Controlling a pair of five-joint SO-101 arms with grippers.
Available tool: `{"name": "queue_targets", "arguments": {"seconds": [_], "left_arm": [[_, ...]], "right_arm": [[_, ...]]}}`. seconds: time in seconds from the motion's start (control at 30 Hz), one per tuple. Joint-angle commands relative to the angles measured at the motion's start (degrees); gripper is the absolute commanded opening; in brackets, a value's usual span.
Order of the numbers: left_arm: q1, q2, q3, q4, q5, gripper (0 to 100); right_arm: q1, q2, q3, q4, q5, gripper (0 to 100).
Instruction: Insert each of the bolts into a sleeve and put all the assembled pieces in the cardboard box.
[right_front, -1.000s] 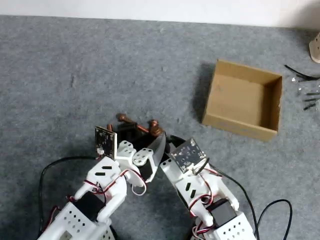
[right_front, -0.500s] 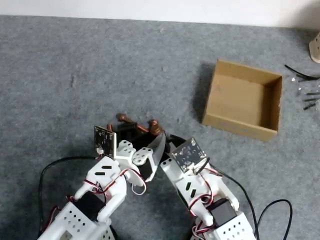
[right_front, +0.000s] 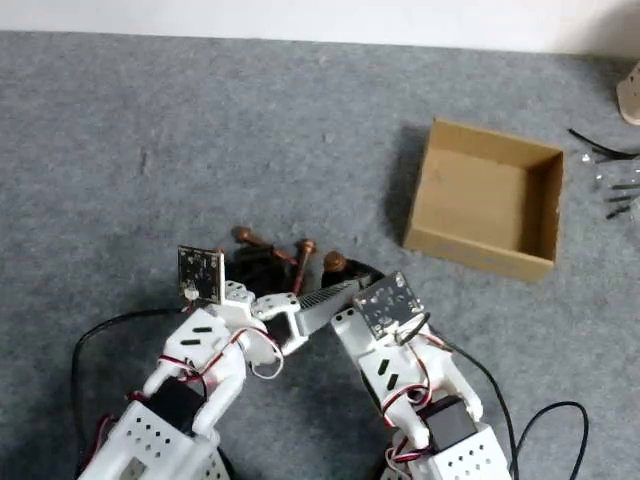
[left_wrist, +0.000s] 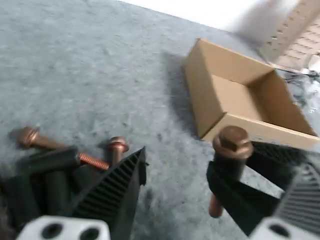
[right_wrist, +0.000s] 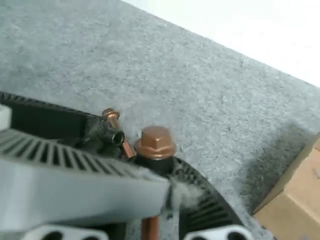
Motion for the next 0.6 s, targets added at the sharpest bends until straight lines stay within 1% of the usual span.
{"name": "queue_targets", "arguments": {"seconds": [0.0, 0.1, 0.2, 0.3, 0.33, 0.4, 0.47, 0.57], "left_arm": [[-4.62, 0.22, 0.22, -3.08, -0.09, 38], [-9.98, 0.22, -0.04, -6.24, -0.09, 28], [-16.48, 0.22, -0.31, -10.46, -0.09, 15], [-21.32, 0.22, -0.31, -13.10, -0.09, 2], [-22.46, 0.22, -0.31, -13.63, -0.09, 0], [-23.69, 0.22, -0.13, -14.33, -0.09, 3], [-23.69, 0.22, -0.04, -14.33, -0.18, 2], [-23.69, 0.22, -0.31, -14.15, -0.35, 1]], "right_arm": [[0.75, -1.19, 5.67, -2.59, 0.18, 0.7], [0.75, -1.19, 5.67, -2.59, 0.18, 0.7], [0.75, -1.19, 5.67, -2.59, 0.18, 0.7], [0.75, -1.19, 5.67, -2.68, 0.18, 0.7], [0.84, -1.19, 5.67, -2.68, 0.18, 0.7], [0.84, -1.19, 5.58, -2.68, 0.35, 0.7], [1.36, -1.19, 5.58, -2.77, 0.35, 0.7], [5.32, -1.19, 5.58, -4.62, 0.18, 0.7]]}}
